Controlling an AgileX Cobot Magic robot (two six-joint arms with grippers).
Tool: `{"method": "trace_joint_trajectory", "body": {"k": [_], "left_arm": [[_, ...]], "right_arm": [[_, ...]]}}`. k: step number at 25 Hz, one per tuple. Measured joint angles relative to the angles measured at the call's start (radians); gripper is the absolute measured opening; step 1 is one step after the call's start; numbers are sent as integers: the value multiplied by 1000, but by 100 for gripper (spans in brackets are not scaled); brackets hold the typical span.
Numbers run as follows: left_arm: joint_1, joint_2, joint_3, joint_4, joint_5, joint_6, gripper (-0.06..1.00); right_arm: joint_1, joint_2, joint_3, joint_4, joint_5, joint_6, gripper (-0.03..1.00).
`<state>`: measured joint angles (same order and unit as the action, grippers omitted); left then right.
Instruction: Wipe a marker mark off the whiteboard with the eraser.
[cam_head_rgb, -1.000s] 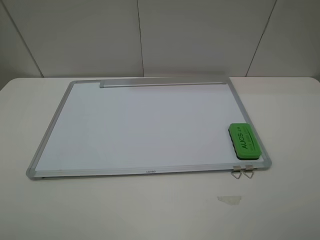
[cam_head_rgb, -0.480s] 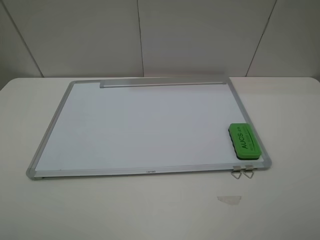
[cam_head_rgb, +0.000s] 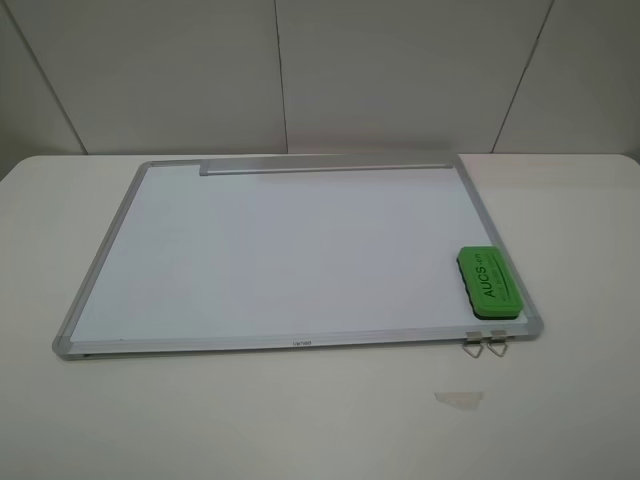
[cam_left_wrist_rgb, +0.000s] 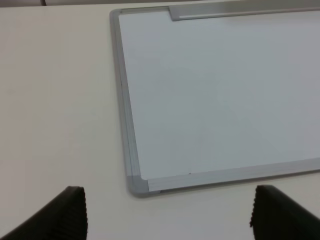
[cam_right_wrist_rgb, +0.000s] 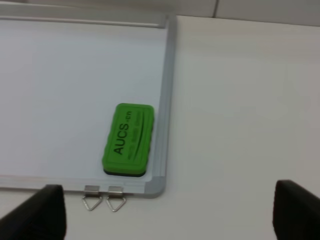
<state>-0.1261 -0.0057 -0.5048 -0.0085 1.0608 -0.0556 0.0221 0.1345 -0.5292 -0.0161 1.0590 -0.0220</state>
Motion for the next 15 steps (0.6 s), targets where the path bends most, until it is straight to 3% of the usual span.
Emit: {"method": "trace_joint_trajectory", "body": {"k": [8,15], "left_arm": [[0,0,0,0,0,-1,69],[0,0,0,0,0,-1,69]], "right_arm": [[-8,-138,2,-2,-2,0,83],[49,-138,2,-2,-2,0,83]]}}
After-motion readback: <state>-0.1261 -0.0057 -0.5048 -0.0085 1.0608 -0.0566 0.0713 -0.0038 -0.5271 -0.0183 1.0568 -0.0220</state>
